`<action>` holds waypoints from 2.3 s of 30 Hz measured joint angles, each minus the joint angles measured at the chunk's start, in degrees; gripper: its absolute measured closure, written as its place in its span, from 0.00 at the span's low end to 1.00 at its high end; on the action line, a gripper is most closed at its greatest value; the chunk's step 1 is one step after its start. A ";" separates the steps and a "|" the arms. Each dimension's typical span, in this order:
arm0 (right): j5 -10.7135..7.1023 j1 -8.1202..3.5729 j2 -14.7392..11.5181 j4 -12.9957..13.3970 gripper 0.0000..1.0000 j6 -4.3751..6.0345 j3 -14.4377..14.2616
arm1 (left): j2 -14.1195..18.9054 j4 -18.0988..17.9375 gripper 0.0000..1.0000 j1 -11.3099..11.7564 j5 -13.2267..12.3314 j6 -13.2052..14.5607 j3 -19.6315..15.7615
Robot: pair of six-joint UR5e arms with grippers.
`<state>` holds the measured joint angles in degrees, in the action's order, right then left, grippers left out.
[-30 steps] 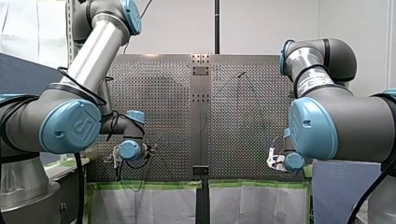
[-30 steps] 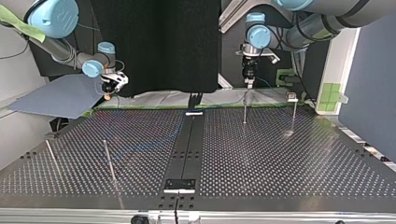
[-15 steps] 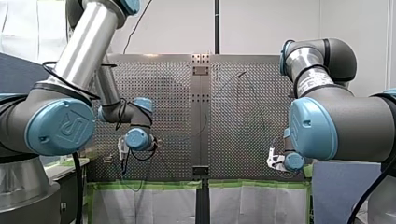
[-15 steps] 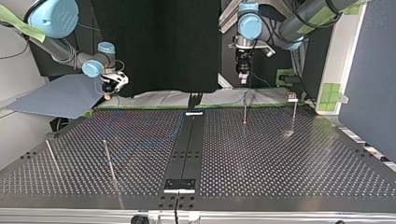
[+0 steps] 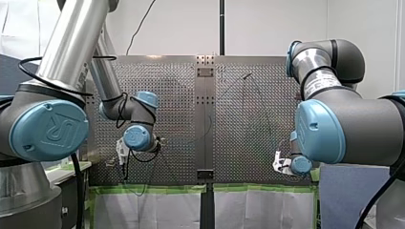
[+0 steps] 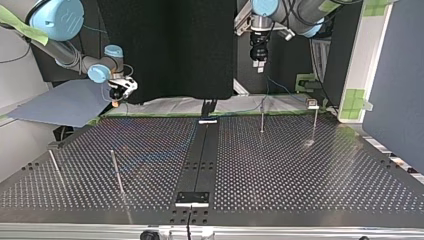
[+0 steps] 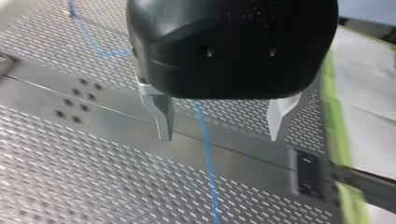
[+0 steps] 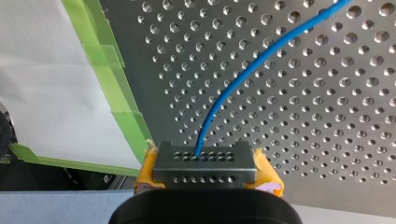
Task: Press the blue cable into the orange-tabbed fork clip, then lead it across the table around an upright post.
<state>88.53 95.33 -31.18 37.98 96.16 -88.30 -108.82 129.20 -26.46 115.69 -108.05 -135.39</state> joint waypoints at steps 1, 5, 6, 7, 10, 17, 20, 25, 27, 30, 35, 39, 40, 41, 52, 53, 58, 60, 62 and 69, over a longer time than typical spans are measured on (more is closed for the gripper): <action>0.00 0.02 0.00 0.00 1.00 0.01 0.00 | 0.60 -0.55 0.00 -0.60 0.60 -0.59 -0.12; -0.01 0.05 0.00 0.00 1.00 0.01 0.00 | 2.59 -2.50 0.00 -2.58 2.59 -2.39 -0.26; -0.01 0.05 0.00 0.00 1.00 0.01 0.01 | 3.04 -2.94 0.00 -3.04 3.03 -2.66 -0.27; -0.02 0.05 -0.01 0.01 1.00 0.01 0.00 | 3.63 -3.55 0.00 -3.63 3.63 -2.92 -0.27; -0.01 0.07 -0.01 0.04 1.00 -0.04 0.01 | 5.01 -4.91 0.00 -5.01 5.00 -3.44 -0.28; -0.04 0.07 -0.05 0.02 1.00 -0.18 0.01 | 6.81 -7.90 0.00 -8.25 8.25 -3.86 -0.30; -0.03 0.08 -0.06 0.02 1.00 -0.28 -0.01 | 6.90 -7.94 0.00 -9.68 9.69 -3.62 -0.30; -0.11 0.18 -0.07 -0.01 1.00 -0.33 0.00 | 6.91 -6.48 0.00 -11.83 11.82 -2.83 -0.34; -0.11 0.22 -0.07 -0.01 1.00 -0.34 0.00 | 6.92 -6.18 0.00 -12.25 12.24 -2.71 -0.35; -0.11 0.24 -0.07 0.00 1.00 -0.34 0.00 | 6.92 -5.96 0.00 -12.53 12.53 -2.63 -0.36; -0.10 0.25 -0.08 0.00 1.00 -0.34 0.00 | 6.93 -5.89 0.00 -12.61 12.62 -2.61 -0.38; -0.10 0.25 -0.08 0.00 1.00 -0.34 0.00 | 6.93 -5.88 0.00 -12.62 12.63 -2.60 -0.38; -0.10 0.25 -0.08 0.00 1.00 -0.34 0.00 | 6.93 -5.88 0.00 -12.63 12.63 -2.60 -0.38; -0.10 0.25 -0.08 0.00 1.00 -0.34 0.00 | 6.93 -5.88 0.00 -12.63 12.63 -2.60 -0.38; -0.10 0.25 -0.08 0.00 1.00 -0.34 0.00 | 6.92 -5.88 0.00 -12.63 12.63 -2.60 -0.38; -0.10 0.25 -0.08 0.00 1.00 -0.34 0.00 | 6.93 -5.88 0.00 -12.63 12.63 -2.60 -0.38; -0.10 0.25 -0.08 0.00 1.00 -0.34 0.00 | 6.92 -5.88 0.00 -12.63 12.63 -2.60 -0.38; -0.10 0.25 -0.08 0.00 1.00 -0.34 0.00 | 6.92 -5.88 0.00 -12.63 12.63 -2.60 -0.38; -0.10 0.25 -0.08 0.00 1.00 -0.34 0.00 | 6.93 -5.88 0.00 -12.63 12.63 -2.60 -0.38; -0.10 0.25 -0.08 0.00 1.00 -0.34 0.00 | 6.93 -5.88 0.00 -12.63 12.63 -2.60 -0.38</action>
<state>88.42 95.58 -31.26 37.98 95.82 -88.30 -101.89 123.32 -39.09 128.32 -110.65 -135.77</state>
